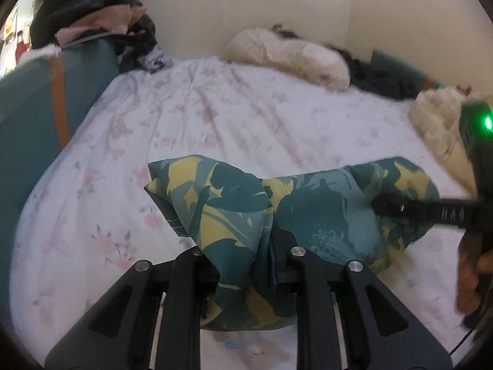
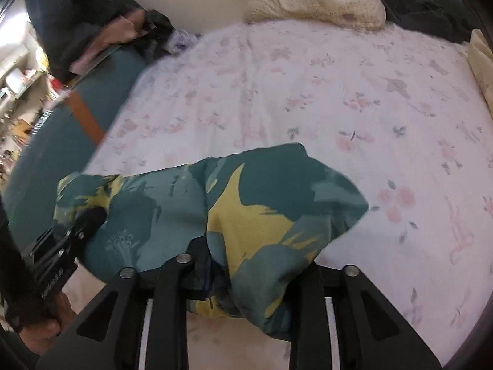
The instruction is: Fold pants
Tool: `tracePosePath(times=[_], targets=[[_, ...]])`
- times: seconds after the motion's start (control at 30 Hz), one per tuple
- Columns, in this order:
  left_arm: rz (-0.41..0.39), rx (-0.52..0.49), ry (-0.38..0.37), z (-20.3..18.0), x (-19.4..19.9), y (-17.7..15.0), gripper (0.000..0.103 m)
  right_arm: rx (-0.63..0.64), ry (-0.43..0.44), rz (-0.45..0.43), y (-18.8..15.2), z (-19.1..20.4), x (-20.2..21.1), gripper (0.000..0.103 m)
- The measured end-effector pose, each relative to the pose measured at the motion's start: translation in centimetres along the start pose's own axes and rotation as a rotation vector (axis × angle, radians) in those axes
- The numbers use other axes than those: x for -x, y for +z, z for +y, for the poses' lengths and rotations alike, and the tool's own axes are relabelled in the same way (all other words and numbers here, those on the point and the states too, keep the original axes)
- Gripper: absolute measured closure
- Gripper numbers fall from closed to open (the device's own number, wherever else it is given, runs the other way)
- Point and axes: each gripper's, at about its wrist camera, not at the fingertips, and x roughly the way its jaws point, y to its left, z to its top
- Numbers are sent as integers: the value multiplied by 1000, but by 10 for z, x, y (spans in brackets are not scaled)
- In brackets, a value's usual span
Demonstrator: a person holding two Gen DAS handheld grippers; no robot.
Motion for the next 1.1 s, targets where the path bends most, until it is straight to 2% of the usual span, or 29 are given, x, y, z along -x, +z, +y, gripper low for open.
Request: tracePosePath(times=[0.03,0.1,0.13,0.17,0.23,0.27,0.33,0.43,0.53,0.67,0.7,0.73,0.8,0.87,0.9,0.93,1.0,1.07,1.1], targets=[[22,-12,43,4,-8,-6,78,7,-15,25,2,-2,-10,66],[31,5,58,12,-9,-10,73,49,-101,26,2,-4,-18,54],[35,21,94,21,-8,-12,72,67,-160,17,1,-9,-18,52],[45,25,177,30,-6,-15,72,68,-207,14,1,-16,-17,52],[58,48,280,50,-4,-20,74,39,-278,1,0,-35,-8,51],[73,72,285,62,-2,-25,75,22,-299,-3,0,-43,-2,52],[115,110,264,79,3,-35,75,5,-321,-25,-1,-50,16,52],[91,116,288,81,25,-45,74,19,-315,-113,-8,-47,46,50],[80,130,233,72,48,-51,74,17,-245,-107,-20,-35,65,50],[55,117,211,51,91,-57,73,121,-146,-116,-54,1,96,49],[37,126,182,43,111,-63,73,136,-126,-123,-66,11,108,45],[22,137,169,39,125,-65,73,141,-120,-132,-77,18,117,35],[1,145,160,27,156,-72,73,158,-125,-173,-103,34,142,26],[-27,146,131,8,194,-81,71,164,-105,-215,-132,50,172,25],[-44,143,120,-2,214,-87,68,156,-97,-234,-150,56,191,23],[-52,136,121,-11,230,-92,58,145,-86,-247,-162,60,205,21],[-64,125,124,-24,253,-96,47,112,-64,-280,-186,65,232,15],[-78,126,102,-39,283,-103,39,91,-73,-313,-210,69,261,10],[-74,124,99,-46,296,-107,32,94,-82,-327,-220,72,273,7]])
